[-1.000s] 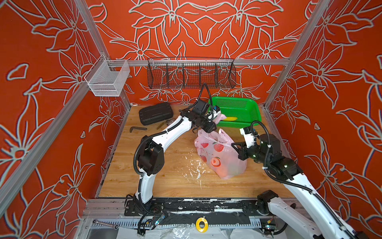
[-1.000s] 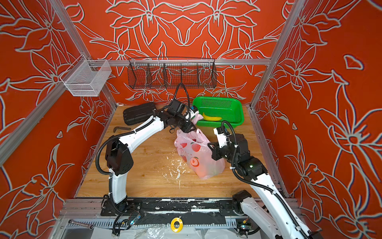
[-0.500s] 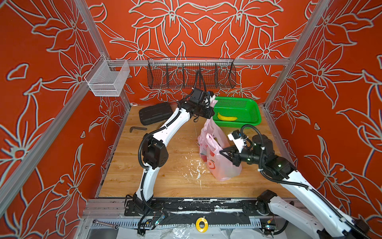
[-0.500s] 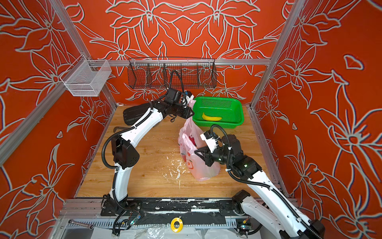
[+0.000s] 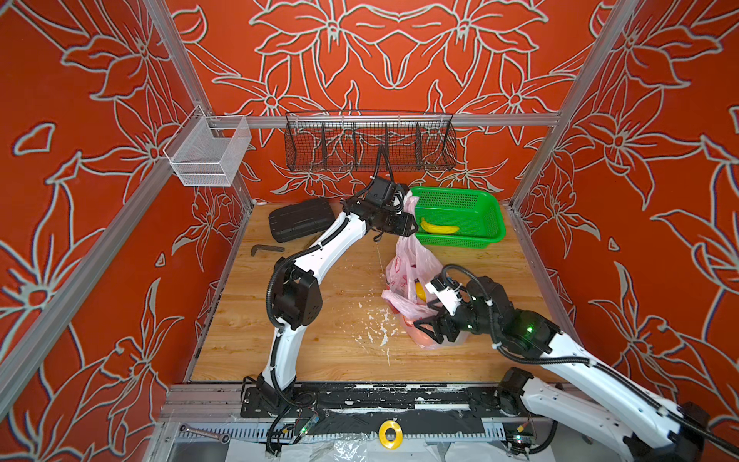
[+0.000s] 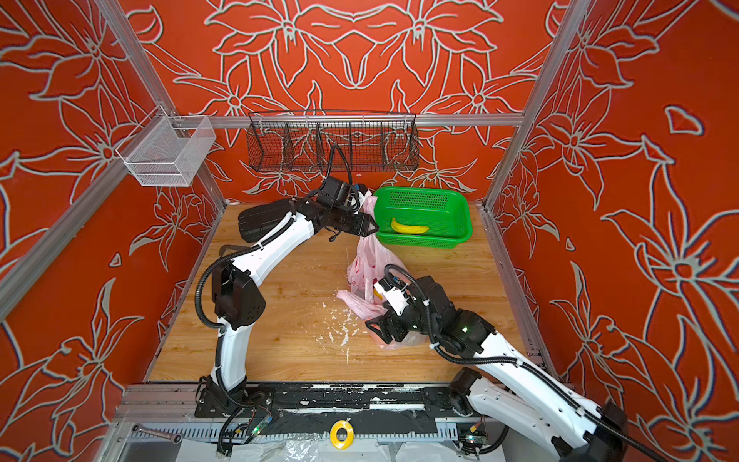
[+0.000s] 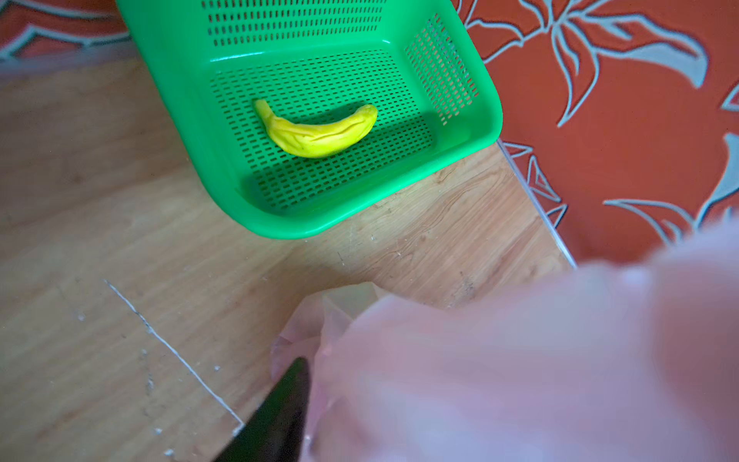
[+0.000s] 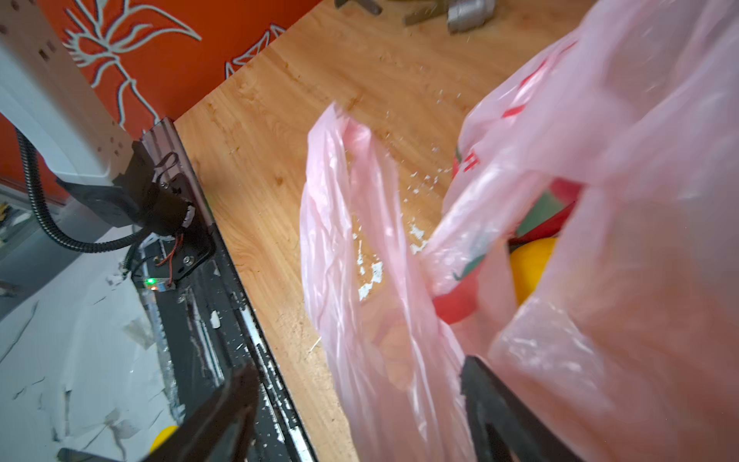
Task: Untie the knot of the plastic bag and take out the fruit
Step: Untie the plastic bag at the center of the table, then open the plastic bag at the center of the table.
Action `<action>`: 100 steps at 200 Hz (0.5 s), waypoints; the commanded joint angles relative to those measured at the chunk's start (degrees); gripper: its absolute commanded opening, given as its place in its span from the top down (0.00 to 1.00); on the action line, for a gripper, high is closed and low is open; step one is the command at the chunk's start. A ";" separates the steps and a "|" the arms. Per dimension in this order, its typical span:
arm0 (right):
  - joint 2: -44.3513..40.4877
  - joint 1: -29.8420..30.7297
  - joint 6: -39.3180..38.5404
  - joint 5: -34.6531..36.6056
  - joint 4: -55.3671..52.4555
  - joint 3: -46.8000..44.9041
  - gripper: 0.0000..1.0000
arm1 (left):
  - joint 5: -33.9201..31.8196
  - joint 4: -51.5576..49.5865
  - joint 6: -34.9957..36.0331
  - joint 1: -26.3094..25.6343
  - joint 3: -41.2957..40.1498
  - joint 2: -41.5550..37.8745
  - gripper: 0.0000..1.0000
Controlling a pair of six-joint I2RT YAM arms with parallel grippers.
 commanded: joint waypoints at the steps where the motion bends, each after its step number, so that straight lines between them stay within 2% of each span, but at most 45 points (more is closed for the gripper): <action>1: -2.39 -0.04 2.05 9.08 -1.78 6.21 0.14 | -0.65 3.41 -3.27 0.21 -5.11 -9.18 0.33; 26: 2.37 -0.42 5.13 15.35 -5.56 14.96 0.14 | -3.35 7.40 -5.96 -0.34 -14.35 -16.57 0.23; 51: 10.32 -1.95 10.18 17.88 -10.23 24.53 0.16 | -7.78 6.34 -11.64 -0.37 -19.99 -23.07 0.20; 71: 17.02 -3.33 13.26 18.47 -14.48 30.89 0.18 | -11.65 0.69 -17.99 -0.40 -21.75 -26.04 0.21; 100: 24.70 -4.83 14.64 21.66 -19.40 35.39 0.19 | -6.63 -6.30 -22.76 -0.78 -22.65 -25.71 0.21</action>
